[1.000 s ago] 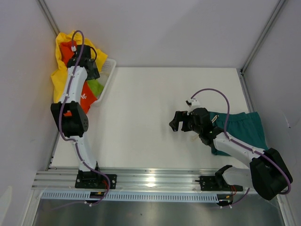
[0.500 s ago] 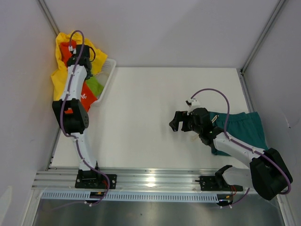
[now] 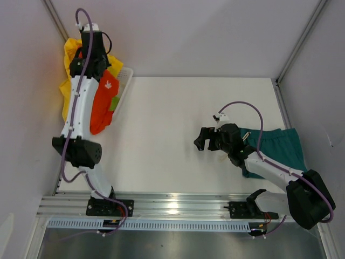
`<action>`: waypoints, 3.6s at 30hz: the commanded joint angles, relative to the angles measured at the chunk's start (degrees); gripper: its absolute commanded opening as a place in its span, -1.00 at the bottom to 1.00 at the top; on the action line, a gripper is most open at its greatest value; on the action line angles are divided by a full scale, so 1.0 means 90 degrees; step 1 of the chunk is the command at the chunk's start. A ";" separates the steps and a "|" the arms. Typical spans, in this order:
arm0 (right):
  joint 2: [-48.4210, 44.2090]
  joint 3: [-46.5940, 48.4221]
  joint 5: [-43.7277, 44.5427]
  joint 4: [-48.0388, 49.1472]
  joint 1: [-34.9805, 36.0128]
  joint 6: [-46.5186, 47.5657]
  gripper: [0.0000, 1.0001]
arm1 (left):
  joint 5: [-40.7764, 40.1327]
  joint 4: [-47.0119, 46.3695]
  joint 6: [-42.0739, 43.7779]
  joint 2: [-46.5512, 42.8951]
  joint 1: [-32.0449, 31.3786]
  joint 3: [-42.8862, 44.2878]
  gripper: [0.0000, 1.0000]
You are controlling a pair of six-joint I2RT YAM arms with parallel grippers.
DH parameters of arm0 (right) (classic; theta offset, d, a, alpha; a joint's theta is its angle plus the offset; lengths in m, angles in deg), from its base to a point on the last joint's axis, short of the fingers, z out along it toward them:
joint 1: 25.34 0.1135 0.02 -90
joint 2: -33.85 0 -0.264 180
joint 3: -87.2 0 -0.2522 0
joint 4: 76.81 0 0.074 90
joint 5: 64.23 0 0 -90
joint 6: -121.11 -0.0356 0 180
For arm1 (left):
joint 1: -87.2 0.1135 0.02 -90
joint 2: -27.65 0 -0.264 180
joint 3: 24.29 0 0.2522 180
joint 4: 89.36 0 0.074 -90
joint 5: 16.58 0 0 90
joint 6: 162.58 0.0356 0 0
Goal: Fold and stack the shorts
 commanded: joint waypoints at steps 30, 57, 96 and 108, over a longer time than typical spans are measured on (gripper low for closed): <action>-0.3085 0.1185 -0.0421 -0.2410 -0.0265 -0.0075 0.99 | 0.2758 -0.3933 -0.1902 -0.3380 -0.2374 -0.2476 -1.00; -0.2783 -0.0181 -0.1787 -0.1727 -0.0315 -0.0573 0.99 | 0.3548 -0.8177 -0.3004 -0.2127 -0.3565 -0.8869 -1.00; 0.0752 -0.0992 0.0019 0.2160 0.0760 -0.2252 0.43 | 0.3490 -0.8002 -0.3025 -0.2292 -0.3819 -0.9446 -1.00; 0.0841 -0.1656 -0.0167 0.3597 0.0691 -0.2897 -0.25 | 0.3402 -0.7895 -0.2986 -0.2400 -0.3829 -0.9553 -1.00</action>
